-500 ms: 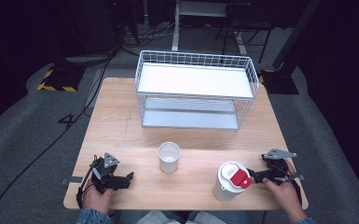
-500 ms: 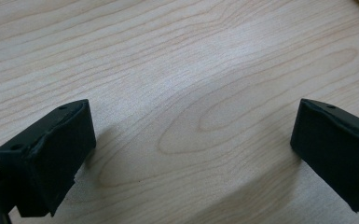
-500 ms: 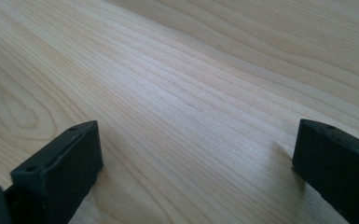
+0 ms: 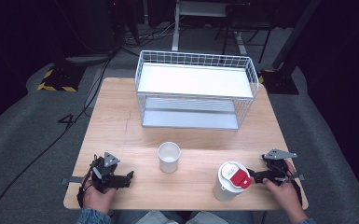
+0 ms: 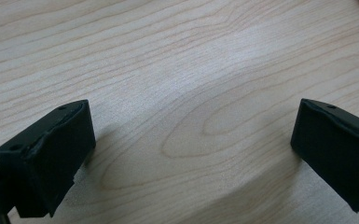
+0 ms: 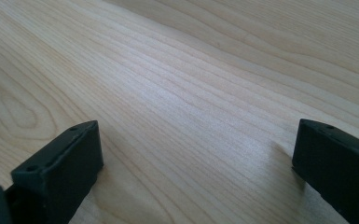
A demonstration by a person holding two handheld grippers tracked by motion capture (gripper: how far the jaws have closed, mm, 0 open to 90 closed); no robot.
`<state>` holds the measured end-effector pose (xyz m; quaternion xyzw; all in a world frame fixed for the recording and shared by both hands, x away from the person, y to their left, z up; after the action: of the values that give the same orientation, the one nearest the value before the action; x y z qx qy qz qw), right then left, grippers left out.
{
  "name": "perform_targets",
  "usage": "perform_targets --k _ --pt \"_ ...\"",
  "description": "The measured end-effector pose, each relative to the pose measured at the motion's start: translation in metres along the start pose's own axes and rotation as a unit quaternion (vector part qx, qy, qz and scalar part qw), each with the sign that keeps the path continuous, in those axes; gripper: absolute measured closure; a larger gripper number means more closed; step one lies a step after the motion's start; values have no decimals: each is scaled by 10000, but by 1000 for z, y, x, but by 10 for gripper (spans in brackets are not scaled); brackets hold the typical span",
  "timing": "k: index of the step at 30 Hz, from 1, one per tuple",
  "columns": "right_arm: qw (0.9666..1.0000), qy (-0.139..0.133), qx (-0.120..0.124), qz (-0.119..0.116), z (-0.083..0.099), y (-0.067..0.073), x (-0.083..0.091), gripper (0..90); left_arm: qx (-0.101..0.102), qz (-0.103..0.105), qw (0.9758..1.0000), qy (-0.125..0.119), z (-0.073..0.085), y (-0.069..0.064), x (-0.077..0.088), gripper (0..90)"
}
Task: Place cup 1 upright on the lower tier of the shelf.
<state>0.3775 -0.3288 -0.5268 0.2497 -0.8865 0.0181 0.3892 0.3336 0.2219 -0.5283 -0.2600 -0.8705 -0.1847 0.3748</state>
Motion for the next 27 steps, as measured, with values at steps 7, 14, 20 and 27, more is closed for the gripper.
perform_targets --k 7,14,20,27 --pt "10000 2 35 -47 1 0 1 20 83 -83 9999 21 -2 -2 -2 0" --pt "9999 2 75 -67 3 0 3 27 76 -87 9999 10 -3 -3 -2 1" --pt "9999 -1 74 -76 3 0 3 27 135 -106 9999 -1 -2 -3 -1 9" --pt "10000 -8 58 -58 3 0 3 30 175 -337 9990 -233 -6 -1 3 130"
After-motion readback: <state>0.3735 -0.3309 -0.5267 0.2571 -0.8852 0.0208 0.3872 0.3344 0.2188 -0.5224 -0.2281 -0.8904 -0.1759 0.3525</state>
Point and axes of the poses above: each handheld gripper's, and its own axes: x roughly backward along the jaws, z roughly out of its underside, y roughly to its left, the point moved 3 cm from there along -x, roughly forward along the jaws, and after that the axes turned 13 degrees about -x, right-handed, at the moved point
